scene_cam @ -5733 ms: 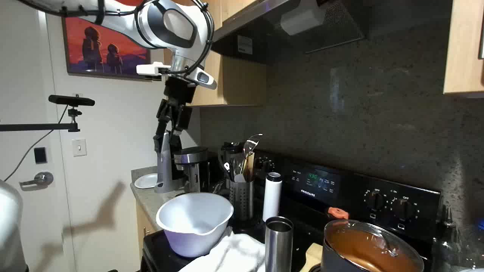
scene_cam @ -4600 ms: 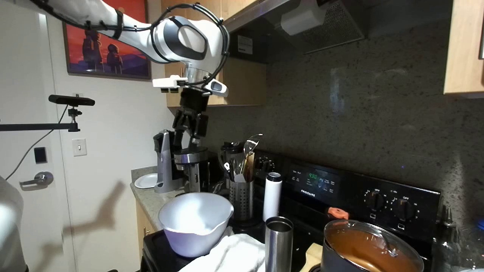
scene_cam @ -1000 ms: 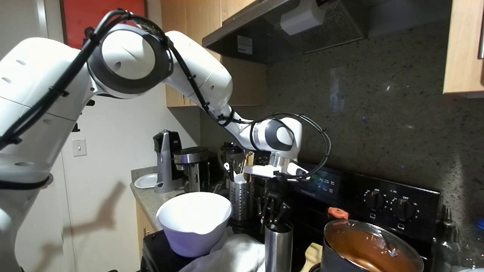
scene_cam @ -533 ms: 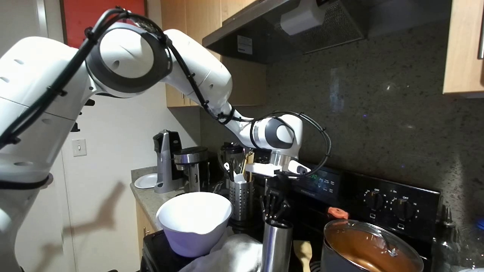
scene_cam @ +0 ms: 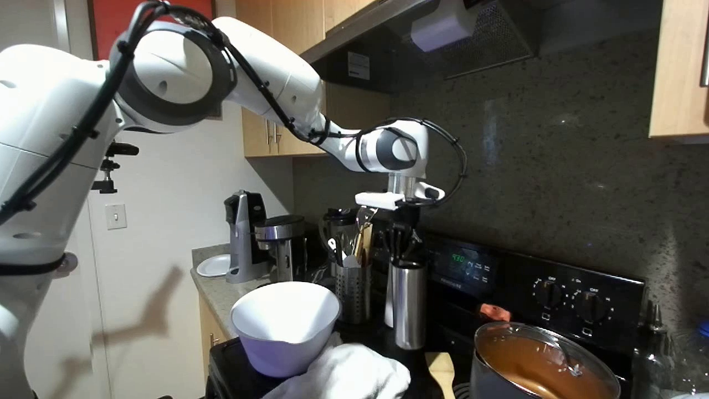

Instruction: Move the silver flask backwards

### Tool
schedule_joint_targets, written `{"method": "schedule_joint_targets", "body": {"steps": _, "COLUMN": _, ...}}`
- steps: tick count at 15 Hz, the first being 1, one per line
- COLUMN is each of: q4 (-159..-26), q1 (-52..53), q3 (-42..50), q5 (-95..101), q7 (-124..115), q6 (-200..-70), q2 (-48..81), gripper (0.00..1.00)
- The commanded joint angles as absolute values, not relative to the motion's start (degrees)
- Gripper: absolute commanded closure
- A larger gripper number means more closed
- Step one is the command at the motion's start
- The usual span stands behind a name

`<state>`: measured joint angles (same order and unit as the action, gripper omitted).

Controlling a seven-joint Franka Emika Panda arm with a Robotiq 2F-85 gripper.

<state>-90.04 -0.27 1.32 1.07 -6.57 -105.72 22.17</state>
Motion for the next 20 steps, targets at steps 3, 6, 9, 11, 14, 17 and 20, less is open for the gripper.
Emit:
{"method": "schedule_joint_targets", "body": {"steps": 3, "q4": -82.75, "q1": 2.35, "q3": -0.92, "q5": -2.70, "q7": -10.32, "q6": -109.96, "q2": 22.74, "gripper": 0.98}}
{"method": "schedule_joint_targets", "body": {"steps": 6, "q4": -80.62, "q1": 3.50, "q3": -1.37, "q5": -2.89, "q7": -11.24, "q6": -114.35, "q2": 25.94, "gripper": 0.98}}
{"method": "schedule_joint_targets", "body": {"steps": 9, "q4": -79.02, "q1": 4.08, "q3": -0.94, "q5": -2.34, "q7": -11.80, "q6": -118.05, "q2": 29.30, "gripper": 0.98}}
{"method": "schedule_joint_targets", "body": {"steps": 11, "q4": -77.75, "q1": 3.99, "q3": -0.63, "q5": -2.19, "q7": -11.77, "q6": -119.79, "q2": 31.50, "gripper": 0.98}}
{"method": "schedule_joint_targets", "body": {"steps": 14, "q4": -76.30, "q1": 3.76, "q3": -0.18, "q5": -2.24, "q7": -11.79, "q6": -121.41, "q2": 34.41, "gripper": 0.98}}
{"method": "schedule_joint_targets", "body": {"steps": 17, "q4": -75.78, "q1": 3.84, "q3": 0.38, "q5": -1.75, "q7": -11.93, "q6": -120.90, "q2": 36.10, "gripper": 0.98}}
{"method": "schedule_joint_targets", "body": {"steps": 20, "q4": -75.89, "q1": 3.94, "q3": 0.75, "q5": -1.58, "q7": -12.22, "q6": -120.55, "q2": 36.95, "gripper": 0.98}}
